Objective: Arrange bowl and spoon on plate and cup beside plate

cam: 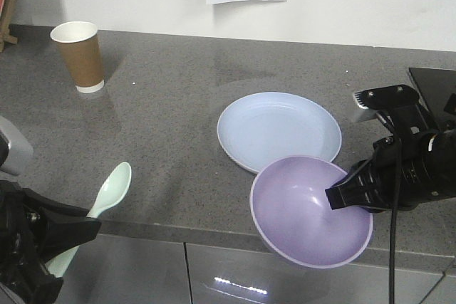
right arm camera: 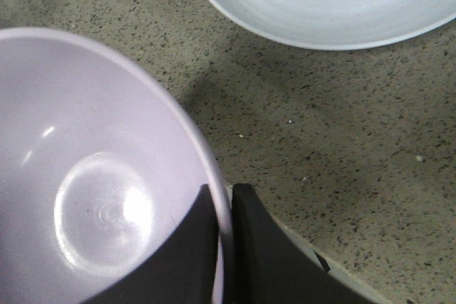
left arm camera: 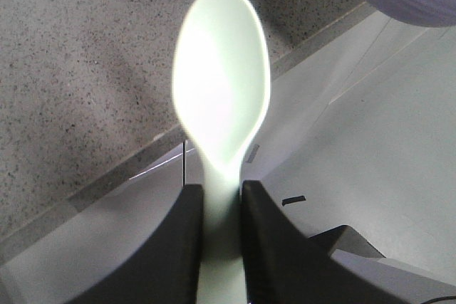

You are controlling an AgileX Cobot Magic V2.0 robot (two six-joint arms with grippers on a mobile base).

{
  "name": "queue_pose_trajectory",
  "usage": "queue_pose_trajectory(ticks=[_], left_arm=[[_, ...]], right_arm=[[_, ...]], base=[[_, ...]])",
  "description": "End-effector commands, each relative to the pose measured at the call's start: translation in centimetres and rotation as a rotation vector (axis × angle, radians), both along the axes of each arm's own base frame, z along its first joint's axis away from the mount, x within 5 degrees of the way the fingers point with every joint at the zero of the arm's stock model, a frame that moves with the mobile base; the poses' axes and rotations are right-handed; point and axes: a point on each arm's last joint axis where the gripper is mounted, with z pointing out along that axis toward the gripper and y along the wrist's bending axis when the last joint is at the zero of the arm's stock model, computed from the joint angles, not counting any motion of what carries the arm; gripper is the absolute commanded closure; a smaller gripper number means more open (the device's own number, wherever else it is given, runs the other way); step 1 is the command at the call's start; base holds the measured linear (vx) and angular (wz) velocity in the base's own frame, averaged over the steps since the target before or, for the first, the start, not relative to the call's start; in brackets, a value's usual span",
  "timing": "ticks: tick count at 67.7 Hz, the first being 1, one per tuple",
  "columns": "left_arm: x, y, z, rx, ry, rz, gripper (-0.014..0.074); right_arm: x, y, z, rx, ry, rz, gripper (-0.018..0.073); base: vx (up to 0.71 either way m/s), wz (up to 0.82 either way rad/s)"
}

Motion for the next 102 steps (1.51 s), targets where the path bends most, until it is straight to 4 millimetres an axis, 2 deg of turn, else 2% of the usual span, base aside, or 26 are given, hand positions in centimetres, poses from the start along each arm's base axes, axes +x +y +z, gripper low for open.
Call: queue_pose_trajectory(ticks=[1, 102], left_arm=[[0.14, -0.23, 1.34, -0.06, -0.053, 0.021, 0.0577], [0.14, -0.23, 1.34, -0.06, -0.053, 0.021, 0.0577]], right_arm=[[0.04, 0.03, 1.66, 0.04, -0.079, -0.02, 0.0563], [0.04, 0.03, 1.66, 0.04, -0.079, -0.02, 0.0563]], base=[[0.06, -0.08], [0.03, -0.05]])
